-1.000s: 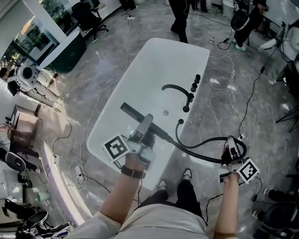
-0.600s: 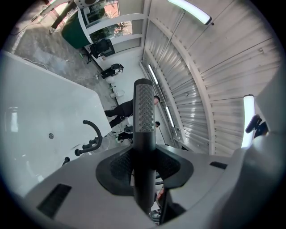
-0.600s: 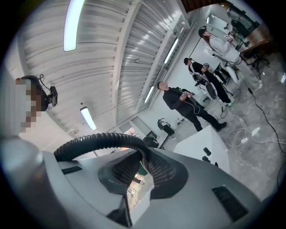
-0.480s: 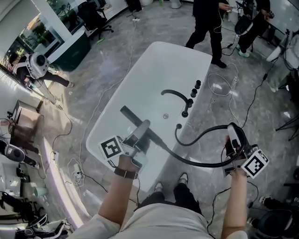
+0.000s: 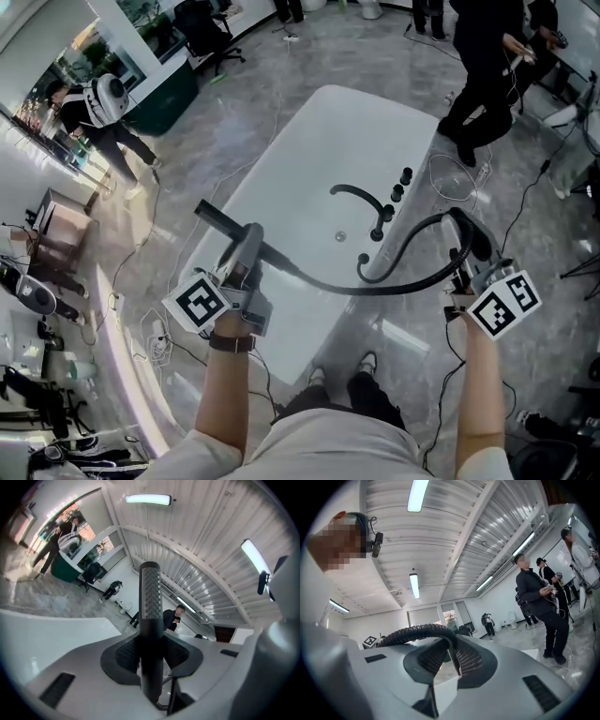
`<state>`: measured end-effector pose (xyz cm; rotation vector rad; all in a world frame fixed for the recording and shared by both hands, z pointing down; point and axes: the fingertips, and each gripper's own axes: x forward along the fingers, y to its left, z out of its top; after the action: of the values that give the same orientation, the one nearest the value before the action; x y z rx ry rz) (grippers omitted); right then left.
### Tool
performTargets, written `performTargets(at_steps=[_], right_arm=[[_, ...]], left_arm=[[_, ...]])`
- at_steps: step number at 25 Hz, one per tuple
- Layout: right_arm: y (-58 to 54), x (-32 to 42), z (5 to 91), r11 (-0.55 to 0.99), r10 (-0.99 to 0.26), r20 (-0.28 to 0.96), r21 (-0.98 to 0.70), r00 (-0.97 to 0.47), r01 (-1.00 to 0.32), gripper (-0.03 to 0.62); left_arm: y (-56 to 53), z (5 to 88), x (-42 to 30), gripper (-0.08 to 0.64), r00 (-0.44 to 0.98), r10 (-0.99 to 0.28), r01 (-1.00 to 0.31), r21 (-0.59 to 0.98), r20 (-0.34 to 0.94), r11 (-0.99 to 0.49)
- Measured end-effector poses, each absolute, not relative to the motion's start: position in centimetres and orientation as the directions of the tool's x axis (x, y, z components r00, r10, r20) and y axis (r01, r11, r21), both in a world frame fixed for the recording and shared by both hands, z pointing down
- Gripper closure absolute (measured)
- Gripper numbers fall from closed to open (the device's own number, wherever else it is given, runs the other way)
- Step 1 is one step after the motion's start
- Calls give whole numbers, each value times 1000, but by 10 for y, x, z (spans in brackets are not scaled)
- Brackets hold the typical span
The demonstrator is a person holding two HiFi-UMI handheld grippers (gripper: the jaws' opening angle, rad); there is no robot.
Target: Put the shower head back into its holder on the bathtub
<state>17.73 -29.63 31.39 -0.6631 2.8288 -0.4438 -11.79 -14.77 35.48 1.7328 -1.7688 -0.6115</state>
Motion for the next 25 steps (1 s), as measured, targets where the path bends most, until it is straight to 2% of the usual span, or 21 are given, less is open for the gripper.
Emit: performTargets(at_steps=[5,11,15,25], right_arm=[[-304,146,300,877,-440,-118,-268,-890,-398,525],[-293,88,259,894,-428,-125,-205,-895,-399,525],[-296,69,216,904,-428,-152,-81,-891,-421,525],[-379,76,264,816,-516,-136,221,-846,-533,525]], left_arm=[[-153,331,-104,436,-29,-992,-867,491,125,87],[-151,302,-97,436,-64,-987,-939,325,147,109],[-158,278,-84,436,-68,-991,-948,303,118,101],[-258,350,-56,436,-12,-994,-959,280,110,42]])
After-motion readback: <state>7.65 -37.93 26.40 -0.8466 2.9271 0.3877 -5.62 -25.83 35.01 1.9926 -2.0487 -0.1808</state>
